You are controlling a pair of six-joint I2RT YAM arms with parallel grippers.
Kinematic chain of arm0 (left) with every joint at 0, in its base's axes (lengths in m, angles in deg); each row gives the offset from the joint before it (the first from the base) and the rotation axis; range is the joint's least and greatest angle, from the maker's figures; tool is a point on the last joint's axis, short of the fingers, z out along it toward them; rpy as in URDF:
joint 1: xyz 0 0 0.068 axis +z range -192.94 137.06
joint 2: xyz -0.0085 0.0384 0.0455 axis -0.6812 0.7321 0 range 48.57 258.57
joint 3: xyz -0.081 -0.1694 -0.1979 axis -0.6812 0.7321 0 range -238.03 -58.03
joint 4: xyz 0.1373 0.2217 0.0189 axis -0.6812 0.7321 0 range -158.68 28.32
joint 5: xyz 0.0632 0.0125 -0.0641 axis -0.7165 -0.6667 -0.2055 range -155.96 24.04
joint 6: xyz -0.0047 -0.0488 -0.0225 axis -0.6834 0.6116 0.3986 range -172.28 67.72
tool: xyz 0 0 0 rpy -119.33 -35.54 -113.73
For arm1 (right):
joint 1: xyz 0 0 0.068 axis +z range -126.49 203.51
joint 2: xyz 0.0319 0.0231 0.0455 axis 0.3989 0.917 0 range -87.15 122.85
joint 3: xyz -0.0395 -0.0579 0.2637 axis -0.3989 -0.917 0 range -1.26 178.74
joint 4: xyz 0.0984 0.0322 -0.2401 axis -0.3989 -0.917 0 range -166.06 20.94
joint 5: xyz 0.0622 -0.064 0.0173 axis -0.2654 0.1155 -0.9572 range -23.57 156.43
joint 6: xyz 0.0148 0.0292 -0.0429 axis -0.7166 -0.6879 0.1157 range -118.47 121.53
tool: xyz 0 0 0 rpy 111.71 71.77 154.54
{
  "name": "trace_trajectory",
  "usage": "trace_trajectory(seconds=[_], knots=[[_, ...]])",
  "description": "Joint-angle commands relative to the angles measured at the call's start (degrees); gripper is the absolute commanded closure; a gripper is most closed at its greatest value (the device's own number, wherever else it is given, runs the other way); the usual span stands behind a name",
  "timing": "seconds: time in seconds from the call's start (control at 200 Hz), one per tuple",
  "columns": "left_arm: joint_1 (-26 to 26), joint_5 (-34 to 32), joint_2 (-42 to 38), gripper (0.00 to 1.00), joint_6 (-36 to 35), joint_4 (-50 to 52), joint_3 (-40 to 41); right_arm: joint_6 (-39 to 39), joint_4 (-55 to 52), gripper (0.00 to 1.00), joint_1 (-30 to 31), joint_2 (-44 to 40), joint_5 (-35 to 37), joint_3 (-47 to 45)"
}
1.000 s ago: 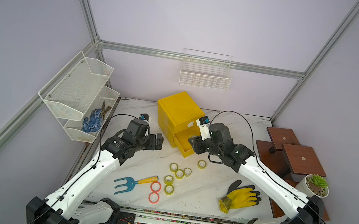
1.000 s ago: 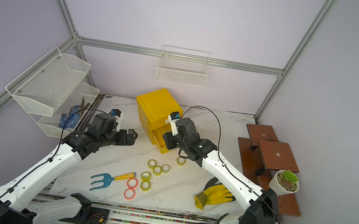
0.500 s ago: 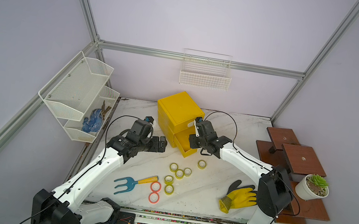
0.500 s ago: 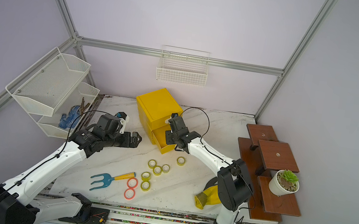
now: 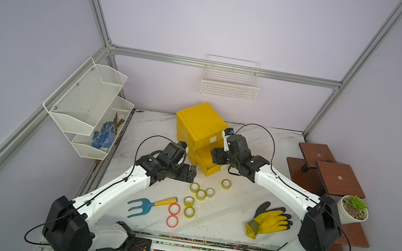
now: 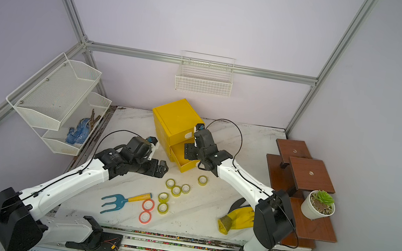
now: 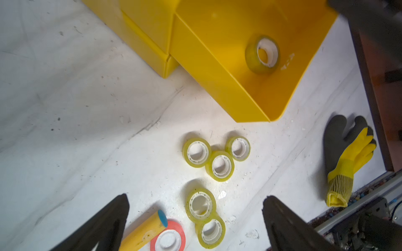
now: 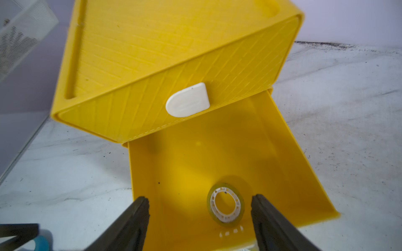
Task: Place the transparent tape into the drawer according to color
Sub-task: Place the tape in the drawer, then pick up the tape from the drawer.
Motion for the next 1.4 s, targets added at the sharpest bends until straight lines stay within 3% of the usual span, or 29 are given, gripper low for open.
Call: trace_trajectory(seconds=[0.0, 0.235, 0.77, 1.075, 1.39], knots=[[-3.2, -0.3, 2.5, 0.03, 0.9, 1.4, 1.6, -2.3, 5.7, 0.21, -0.3, -6.0, -1.9, -6.3], [-9.6, 0.7, 10.5, 0.09, -0.6, 2.7, 0.2, -2.4, 4.7, 0.21, -0.3, -10.3, -0.3, -10.1], [-11.0, -1.2, 21.3, 0.15, -1.2, 4.1, -1.1, -1.8, 4.3, 0.21, -0.2, -11.4, 1.1, -10.3], [-11.0, -1.2, 23.3, 0.34, -1.2, 3.2, -1.2, -1.8, 4.7, 0.21, -0.2, -12.1, 2.1, -11.2], [-11.0, -4.5, 19.5, 0.52, -0.8, 5.1, -2.7, -2.1, 4.8, 0.21, -0.3, -12.3, 2.3, -11.3]])
